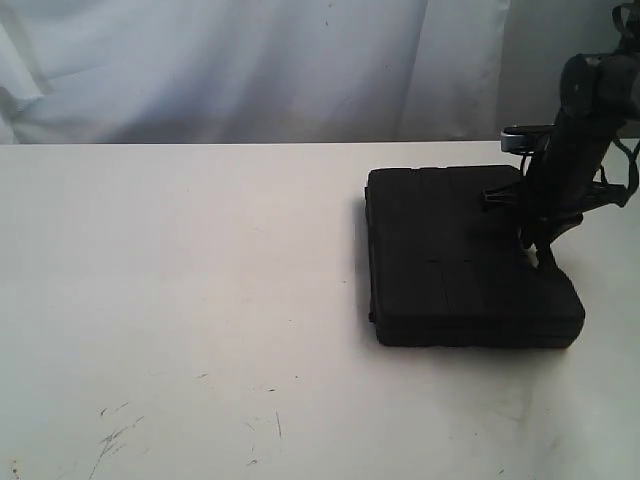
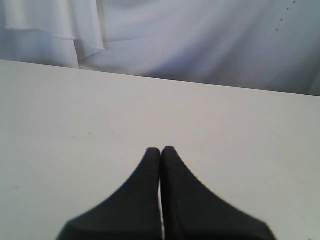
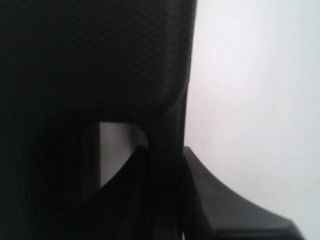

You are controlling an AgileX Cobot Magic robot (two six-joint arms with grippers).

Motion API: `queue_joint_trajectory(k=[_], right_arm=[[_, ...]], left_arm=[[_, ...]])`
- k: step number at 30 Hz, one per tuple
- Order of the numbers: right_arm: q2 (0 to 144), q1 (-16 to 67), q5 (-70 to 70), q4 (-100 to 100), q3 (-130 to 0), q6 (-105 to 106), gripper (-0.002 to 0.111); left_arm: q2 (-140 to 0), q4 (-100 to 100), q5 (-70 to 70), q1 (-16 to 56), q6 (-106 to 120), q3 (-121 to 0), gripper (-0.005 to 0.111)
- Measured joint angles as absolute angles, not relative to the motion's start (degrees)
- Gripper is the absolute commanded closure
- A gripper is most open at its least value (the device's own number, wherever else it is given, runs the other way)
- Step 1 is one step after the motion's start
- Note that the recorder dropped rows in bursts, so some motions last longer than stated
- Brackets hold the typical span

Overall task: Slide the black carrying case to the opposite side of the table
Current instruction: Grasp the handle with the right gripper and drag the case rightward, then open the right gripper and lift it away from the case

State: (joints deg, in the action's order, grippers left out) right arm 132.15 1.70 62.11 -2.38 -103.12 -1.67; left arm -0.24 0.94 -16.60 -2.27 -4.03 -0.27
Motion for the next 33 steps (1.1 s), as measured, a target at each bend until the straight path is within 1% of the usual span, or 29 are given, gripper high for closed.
queue_joint_trajectory(k=[17, 19, 20, 21, 22, 23, 24, 26, 30, 32, 33], right_arm=[[132.0, 1.7, 64.09, 0.39, -102.87, -1.89, 0.108], [132.0, 1.7, 64.18, 0.39, -102.87, -2.55, 0.098], [132.0, 1.7, 64.22, 0.39, -102.87, -2.66, 0.086], [132.0, 1.7, 64.22, 0.39, -102.87, -2.77, 0.081], [132.0, 1.7, 64.22, 0.39, -102.87, -2.77, 0.067], [131.63, 1.7, 64.36, 0.55, -102.87, -2.77, 0.062], [131.51, 1.7, 64.36, 0.66, -102.87, -2.77, 0.052], [131.17, 1.7, 64.45, 1.38, -102.87, -2.77, 0.049], [128.31, 1.7, 65.38, 2.14, -103.24, -3.21, 0.049], [125.89, 1.7, 65.5, 2.92, -103.77, -3.36, 0.053], [124.82, 1.7, 65.62, 3.15, -103.87, -3.36, 0.058]], left_arm=[[-0.24, 0.94, -16.6, -2.27, -4.03, -0.27, 0.107], [-0.24, 0.94, -16.6, -2.27, -4.03, -0.27, 0.107], [-0.24, 0.94, -16.6, -2.27, -4.03, -0.27, 0.107], [-0.24, 0.94, -16.6, -2.27, -4.03, -0.27, 0.107], [-0.24, 0.94, -16.6, -2.27, -4.03, -0.27, 0.107], [-0.24, 0.94, -16.6, -2.27, -4.03, -0.27, 0.107], [-0.24, 0.94, -16.6, -2.27, -4.03, -0.27, 0.107], [-0.24, 0.94, -16.6, -2.27, -4.03, -0.27, 0.107], [-0.24, 0.94, -16.6, -2.27, -4.03, -0.27, 0.107], [-0.24, 0.94, -16.6, -2.27, -4.03, -0.27, 0.107], [-0.24, 0.94, -16.6, -2.27, -4.03, -0.27, 0.107]])
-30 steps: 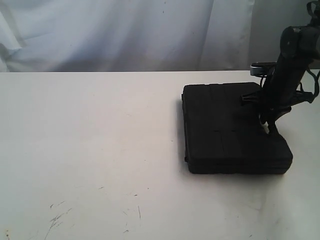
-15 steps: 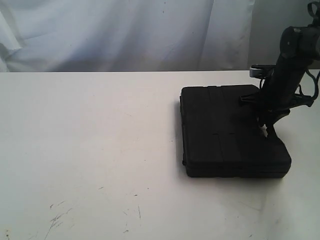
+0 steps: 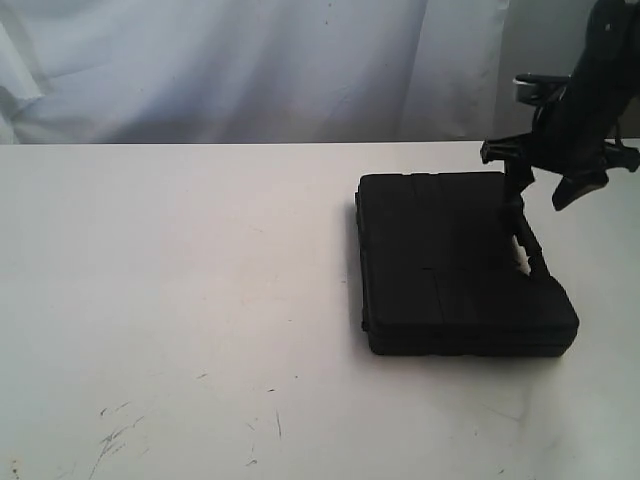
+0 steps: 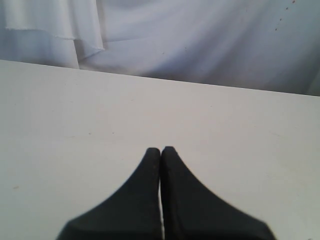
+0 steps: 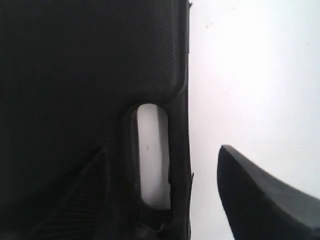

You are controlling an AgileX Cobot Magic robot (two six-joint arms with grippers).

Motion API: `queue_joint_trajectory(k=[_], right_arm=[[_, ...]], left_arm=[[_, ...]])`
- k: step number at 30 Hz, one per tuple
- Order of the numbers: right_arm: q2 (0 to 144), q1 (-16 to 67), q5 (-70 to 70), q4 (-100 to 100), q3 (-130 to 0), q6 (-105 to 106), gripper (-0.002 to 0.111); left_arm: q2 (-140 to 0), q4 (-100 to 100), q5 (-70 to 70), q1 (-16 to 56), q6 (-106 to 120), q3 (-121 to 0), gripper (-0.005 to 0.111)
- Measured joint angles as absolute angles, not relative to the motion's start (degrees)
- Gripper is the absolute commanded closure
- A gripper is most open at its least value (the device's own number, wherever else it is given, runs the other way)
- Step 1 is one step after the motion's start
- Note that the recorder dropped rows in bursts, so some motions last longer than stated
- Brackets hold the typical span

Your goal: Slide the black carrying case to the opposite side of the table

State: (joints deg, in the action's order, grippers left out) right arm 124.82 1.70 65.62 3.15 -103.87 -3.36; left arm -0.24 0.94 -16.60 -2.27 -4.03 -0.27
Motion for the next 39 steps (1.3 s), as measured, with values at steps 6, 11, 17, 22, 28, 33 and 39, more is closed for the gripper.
queue_joint_trajectory(k=[6, 11, 17, 22, 28, 33, 39], right_arm=[[117.21, 1.7, 67.42, 5.57, -104.0, -3.96, 0.105], [109.67, 1.85, 64.81, 10.47, -103.32, -1.66, 0.108], [97.51, 4.22, 50.98, 10.95, -92.1, -1.51, 0.108], [86.5, 7.22, 35.54, 11.58, -76.61, -1.51, 0.108], [74.28, 9.95, 26.02, 11.86, -63.04, -1.51, 0.108], [67.46, 9.97, 26.97, 13.02, -59.7, -2.66, 0.108], [62.45, 9.97, 27.43, 13.02, -59.52, -2.97, 0.108]], left_arm=[[-0.24, 0.94, -16.6, -2.27, -4.03, -0.27, 0.107], [-0.24, 0.94, -16.6, -2.27, -4.03, -0.27, 0.107], [-0.24, 0.94, -16.6, -2.27, -4.03, -0.27, 0.107], [-0.24, 0.94, -16.6, -2.27, -4.03, -0.27, 0.107], [-0.24, 0.94, -16.6, -2.27, -4.03, -0.27, 0.107], [-0.24, 0.94, -16.6, -2.27, -4.03, -0.27, 0.107], [-0.24, 0.94, -16.6, -2.27, -4.03, -0.27, 0.107]])
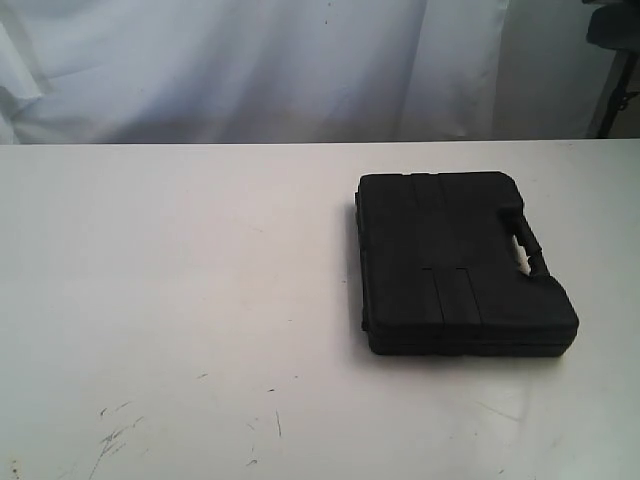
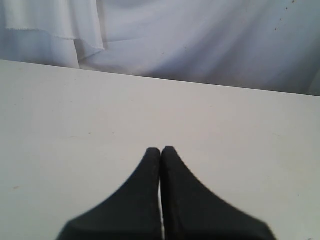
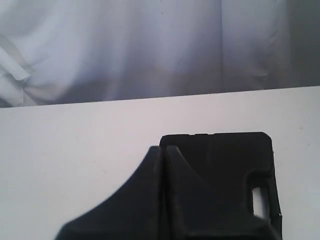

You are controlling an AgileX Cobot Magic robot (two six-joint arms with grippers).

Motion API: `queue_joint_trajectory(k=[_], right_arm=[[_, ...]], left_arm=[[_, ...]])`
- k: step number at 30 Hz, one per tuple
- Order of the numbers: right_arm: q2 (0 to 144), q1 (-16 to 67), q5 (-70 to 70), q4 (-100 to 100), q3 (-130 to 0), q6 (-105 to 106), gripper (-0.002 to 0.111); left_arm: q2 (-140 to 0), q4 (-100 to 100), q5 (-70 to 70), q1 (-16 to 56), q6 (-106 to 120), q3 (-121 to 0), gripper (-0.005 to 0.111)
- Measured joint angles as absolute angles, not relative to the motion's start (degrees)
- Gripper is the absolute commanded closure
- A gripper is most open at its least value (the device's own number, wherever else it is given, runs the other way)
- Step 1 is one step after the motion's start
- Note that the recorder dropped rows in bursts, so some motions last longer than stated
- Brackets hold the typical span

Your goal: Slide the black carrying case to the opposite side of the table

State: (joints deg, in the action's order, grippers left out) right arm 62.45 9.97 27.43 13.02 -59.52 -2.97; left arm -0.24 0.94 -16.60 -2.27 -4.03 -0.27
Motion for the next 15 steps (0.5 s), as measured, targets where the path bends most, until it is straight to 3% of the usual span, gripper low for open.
queue_joint_trajectory(k=[10, 15], right_arm=[[56.06, 9.75, 30.03, 7.13, -58.53, -1.45, 0.108], [48.62, 4.85, 28.11, 6.12, -51.17, -1.45, 0.108]], left_arm=[[-0.24, 0.94, -16.6, -2.27, -4.03, -0.27, 0.107], [-0.24, 0.94, -16.6, -2.27, -4.03, -0.27, 0.107]])
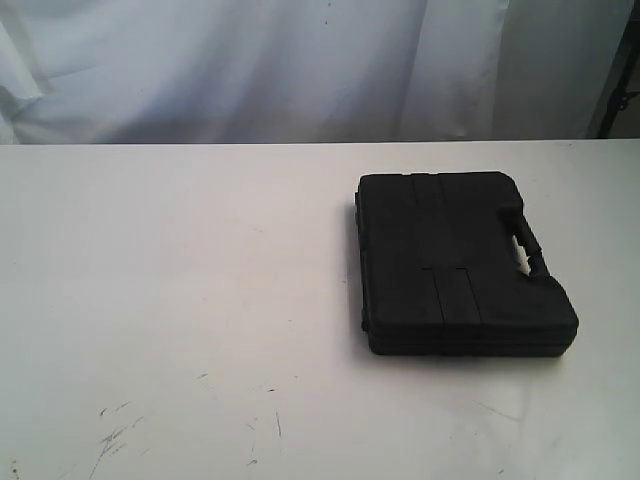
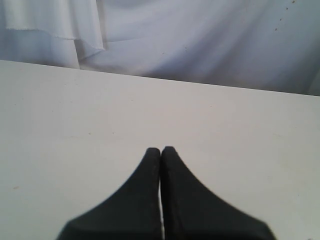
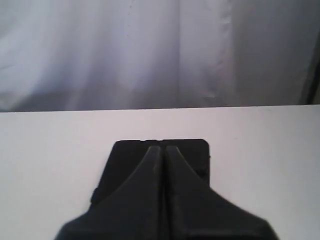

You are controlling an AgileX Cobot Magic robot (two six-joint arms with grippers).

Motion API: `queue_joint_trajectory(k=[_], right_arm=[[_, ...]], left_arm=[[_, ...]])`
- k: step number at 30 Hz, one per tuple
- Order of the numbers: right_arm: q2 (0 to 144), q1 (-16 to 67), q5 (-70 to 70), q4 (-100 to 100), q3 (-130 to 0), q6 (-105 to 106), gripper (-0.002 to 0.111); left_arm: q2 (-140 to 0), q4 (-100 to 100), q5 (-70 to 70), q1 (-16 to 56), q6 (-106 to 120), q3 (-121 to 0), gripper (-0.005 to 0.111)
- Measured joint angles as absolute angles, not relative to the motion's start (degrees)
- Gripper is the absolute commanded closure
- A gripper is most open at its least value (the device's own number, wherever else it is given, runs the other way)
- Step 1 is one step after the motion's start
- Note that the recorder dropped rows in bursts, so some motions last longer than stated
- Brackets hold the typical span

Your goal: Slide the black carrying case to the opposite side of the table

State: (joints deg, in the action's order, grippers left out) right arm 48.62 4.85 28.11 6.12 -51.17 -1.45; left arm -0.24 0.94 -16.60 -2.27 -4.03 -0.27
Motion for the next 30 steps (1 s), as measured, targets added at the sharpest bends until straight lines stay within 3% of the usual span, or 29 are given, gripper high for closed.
queue_joint_trajectory(k=[6, 16, 30], right_arm=[[36.22, -1.14, 22.39, 5.78, -35.93, -1.45, 0.108], [13.75, -2.7, 15.93, 5.78, -13.59, -0.66, 0.108], [8.26, -2.7, 14.1, 4.44, -7.76, -0.66, 0.108]], left_arm=[[-0.24, 0.94, -16.6, -2.27, -4.03, -0.27, 0.107], [-0.24, 0.94, -16.6, -2.27, -4.03, -0.27, 0.107], [-0.24, 0.94, -16.6, -2.27, -4.03, -0.27, 0.107]])
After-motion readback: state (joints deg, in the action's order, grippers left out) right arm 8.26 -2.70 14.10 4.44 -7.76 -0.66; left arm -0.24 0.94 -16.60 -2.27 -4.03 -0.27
